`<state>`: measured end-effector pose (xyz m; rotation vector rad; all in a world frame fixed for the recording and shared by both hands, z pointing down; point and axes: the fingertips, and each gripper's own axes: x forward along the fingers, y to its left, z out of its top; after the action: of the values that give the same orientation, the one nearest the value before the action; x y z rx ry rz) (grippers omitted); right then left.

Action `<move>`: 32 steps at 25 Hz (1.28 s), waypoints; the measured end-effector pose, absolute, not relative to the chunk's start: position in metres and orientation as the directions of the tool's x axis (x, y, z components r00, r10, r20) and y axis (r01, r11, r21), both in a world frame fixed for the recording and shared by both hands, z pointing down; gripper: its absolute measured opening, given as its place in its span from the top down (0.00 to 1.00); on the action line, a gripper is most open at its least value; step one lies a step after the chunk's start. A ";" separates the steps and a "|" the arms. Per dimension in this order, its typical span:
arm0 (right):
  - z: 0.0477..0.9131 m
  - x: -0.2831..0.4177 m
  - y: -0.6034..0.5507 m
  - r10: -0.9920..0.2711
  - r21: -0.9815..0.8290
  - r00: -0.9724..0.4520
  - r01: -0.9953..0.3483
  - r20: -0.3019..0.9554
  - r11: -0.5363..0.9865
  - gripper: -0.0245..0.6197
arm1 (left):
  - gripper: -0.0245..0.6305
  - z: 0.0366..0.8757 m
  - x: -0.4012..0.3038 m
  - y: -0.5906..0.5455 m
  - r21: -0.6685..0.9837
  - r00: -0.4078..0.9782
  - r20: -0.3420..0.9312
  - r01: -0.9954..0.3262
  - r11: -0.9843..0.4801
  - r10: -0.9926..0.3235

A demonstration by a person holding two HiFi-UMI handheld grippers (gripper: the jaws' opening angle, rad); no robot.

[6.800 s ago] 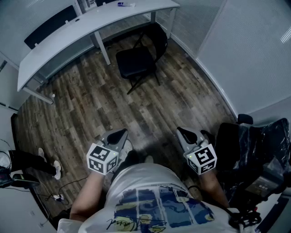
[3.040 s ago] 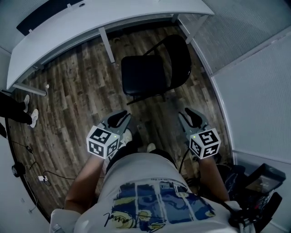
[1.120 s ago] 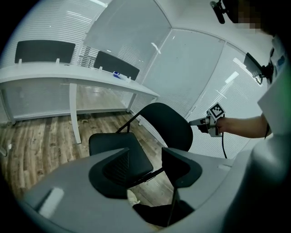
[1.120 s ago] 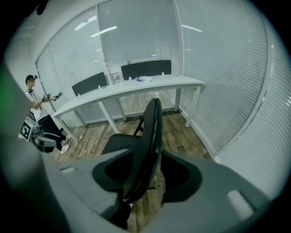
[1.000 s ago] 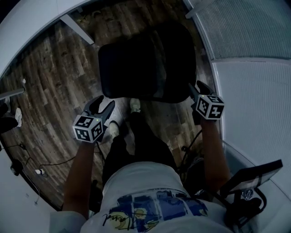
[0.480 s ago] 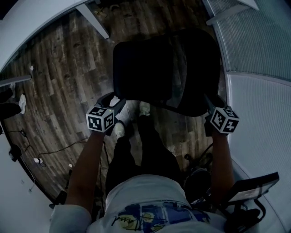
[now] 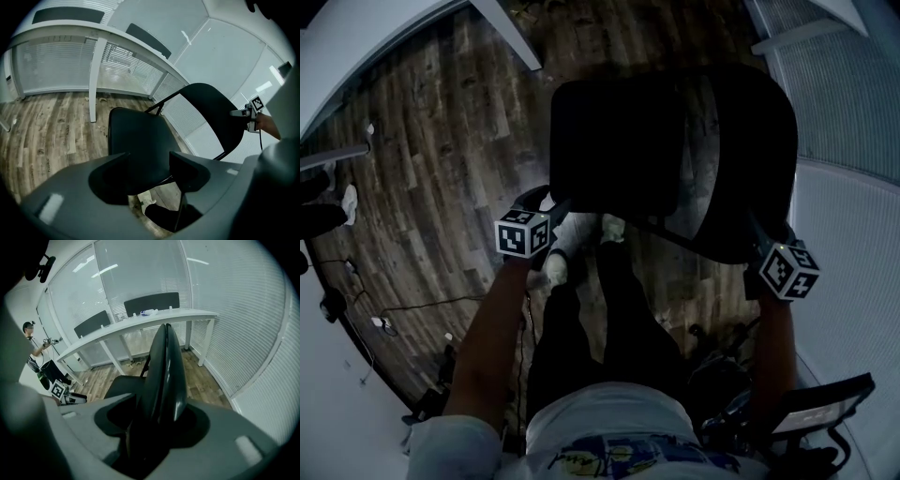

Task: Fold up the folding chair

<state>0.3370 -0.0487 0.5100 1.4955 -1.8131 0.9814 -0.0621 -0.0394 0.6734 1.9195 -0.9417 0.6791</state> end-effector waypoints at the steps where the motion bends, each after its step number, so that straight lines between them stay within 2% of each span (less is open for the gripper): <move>1: 0.510 0.336 -0.048 -0.547 -0.169 -0.195 -0.981 0.814 0.098 0.65 | 0.55 0.679 -0.063 -0.039 0.466 0.566 0.750 -0.819 -0.334 -0.342; 14: 0.498 0.334 -0.056 -0.601 -0.137 -0.159 -0.987 0.783 0.083 0.65 | 0.54 0.766 -0.087 -0.053 0.478 0.540 0.789 -0.839 -0.259 -0.294; 32: 0.489 0.331 -0.061 -0.621 -0.145 -0.159 -0.987 0.767 0.074 0.65 | 0.45 0.822 -0.086 -0.081 0.610 0.636 0.719 -0.771 -0.184 -0.280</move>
<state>0.3312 -0.0608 0.4893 1.5899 -1.8374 0.9149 -0.0865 -0.0810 0.8222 1.7520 -0.8552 0.5534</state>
